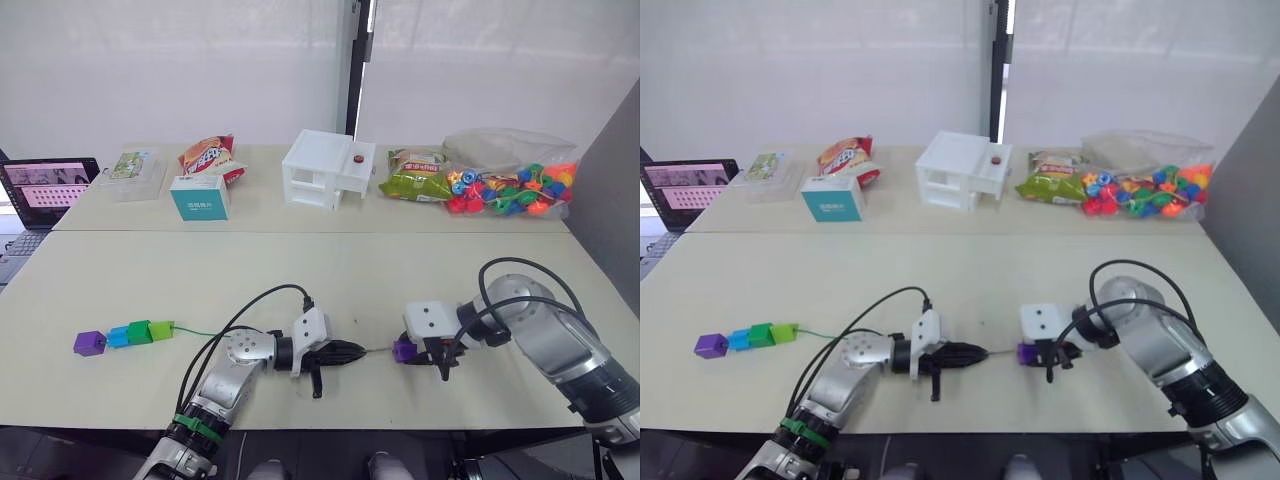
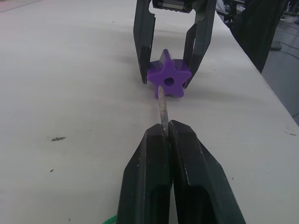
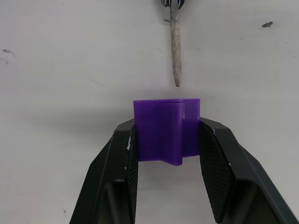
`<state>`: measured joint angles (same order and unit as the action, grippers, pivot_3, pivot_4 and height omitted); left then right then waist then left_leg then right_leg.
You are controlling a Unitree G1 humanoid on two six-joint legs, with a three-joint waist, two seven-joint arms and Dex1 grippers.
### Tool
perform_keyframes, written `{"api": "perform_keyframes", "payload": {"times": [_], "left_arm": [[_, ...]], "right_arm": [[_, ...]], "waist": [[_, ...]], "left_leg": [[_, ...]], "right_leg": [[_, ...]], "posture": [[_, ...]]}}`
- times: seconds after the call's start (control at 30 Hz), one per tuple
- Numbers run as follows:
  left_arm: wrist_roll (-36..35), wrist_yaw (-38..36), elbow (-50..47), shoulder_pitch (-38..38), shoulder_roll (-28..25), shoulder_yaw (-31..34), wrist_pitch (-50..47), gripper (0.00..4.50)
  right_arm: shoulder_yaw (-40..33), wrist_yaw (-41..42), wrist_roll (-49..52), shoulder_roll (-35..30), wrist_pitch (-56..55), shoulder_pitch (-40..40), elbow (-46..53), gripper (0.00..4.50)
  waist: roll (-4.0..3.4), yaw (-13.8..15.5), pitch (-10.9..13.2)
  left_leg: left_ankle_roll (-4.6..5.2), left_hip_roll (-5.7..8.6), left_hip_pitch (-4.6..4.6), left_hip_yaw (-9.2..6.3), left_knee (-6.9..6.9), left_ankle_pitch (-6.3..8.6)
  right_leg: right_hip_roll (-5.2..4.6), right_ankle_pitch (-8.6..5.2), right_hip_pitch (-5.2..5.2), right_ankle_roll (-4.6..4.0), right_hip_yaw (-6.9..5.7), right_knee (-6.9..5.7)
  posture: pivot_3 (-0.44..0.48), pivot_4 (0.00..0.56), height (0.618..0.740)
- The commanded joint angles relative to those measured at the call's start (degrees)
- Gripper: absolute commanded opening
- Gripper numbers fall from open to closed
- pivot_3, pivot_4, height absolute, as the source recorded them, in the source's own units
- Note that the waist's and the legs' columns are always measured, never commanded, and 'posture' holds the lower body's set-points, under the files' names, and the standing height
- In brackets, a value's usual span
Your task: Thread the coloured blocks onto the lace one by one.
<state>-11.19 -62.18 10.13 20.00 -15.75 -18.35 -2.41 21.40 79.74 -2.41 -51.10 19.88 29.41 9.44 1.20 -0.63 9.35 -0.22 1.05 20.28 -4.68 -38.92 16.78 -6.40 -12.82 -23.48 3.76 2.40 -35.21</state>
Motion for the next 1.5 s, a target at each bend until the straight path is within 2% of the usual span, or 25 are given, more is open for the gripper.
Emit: {"api": "perform_keyframes", "payload": {"times": [0.03,0.4,0.8,1.23,1.37,1.4,1.5], "left_arm": [[0.2,-0.6,0.4,1.2,0.6,-0.7,1.2,0.00],[0.9,-1.7,2.2,2.5,0.7,-1.2,2.4,0.00],[1.2,-2.8,2.9,3.6,1.4,-1.7,2.7,0.00],[5.1,0.3,8.5,9.1,7.2,-4.0,3.6,0.00],[4.2,-0.2,8.5,9.6,7.7,-3.3,2.8,0.00],[3.9,-0.5,8.1,9.4,7.4,-3.2,2.2,0.72],[3.8,-1.4,6.2,8.6,5.7,-3.1,0.9,1.66]], "right_arm": [[-1.4,-0.7,1.3,0.0,1.6,-0.6,2.4,1.32],[-1.6,-4.0,1.2,-0.4,7.2,-1.5,3.9,1.32],[-0.6,-5.4,1.7,0.0,8.5,-2.4,5.8,1.32],[0.5,-6.9,2.0,1.0,11.4,-2.6,8.9,1.32],[0.6,-7.1,1.8,1.0,11.6,-2.8,9.2,1.32],[0.6,-7.2,1.8,0.9,11.7,-2.8,9.3,1.32],[0.7,-7.3,1.8,0.9,11.9,-2.7,9.3,1.32]], "waist": [[0.00,0.0,0.0],[0.00,0.0,0.0],[0.00,0.0,0.0],[0.01,0.0,0.0],[0.01,0.0,0.0],[0.01,0.0,0.0],[0.01,-0.1,0.0]], "left_leg": [[0.00,0.00,0.00,0.00,0.00,0.00],[0.00,0.00,-0.01,0.00,0.00,0.00],[0.00,0.00,-0.01,0.00,0.00,0.00],[0.00,0.01,0.01,0.00,-0.01,0.00],[0.00,0.01,-0.01,-0.01,-0.01,0.00],[0.00,0.01,0.00,-0.01,-0.01,0.00],[0.00,0.01,0.00,-0.01,-0.01,0.00]], "right_leg": [[0.00,0.00,0.00,0.00,0.00,0.00],[0.00,0.00,0.01,0.00,0.00,0.00],[0.01,0.00,0.01,0.00,-0.01,0.00],[0.02,0.00,0.03,0.00,-0.01,0.03],[0.02,0.00,0.03,0.00,-0.01,0.03],[0.02,0.00,0.03,0.00,-0.01,0.03],[0.02,0.00,0.02,0.00,-0.01,0.02]], "posture": [[0.000,0.150,0.740],[0.000,0.150,0.740],[0.000,0.150,0.740],[0.000,0.150,0.740],[0.000,0.150,0.740],[0.000,0.150,0.740],[0.000,0.150,0.740]]}}
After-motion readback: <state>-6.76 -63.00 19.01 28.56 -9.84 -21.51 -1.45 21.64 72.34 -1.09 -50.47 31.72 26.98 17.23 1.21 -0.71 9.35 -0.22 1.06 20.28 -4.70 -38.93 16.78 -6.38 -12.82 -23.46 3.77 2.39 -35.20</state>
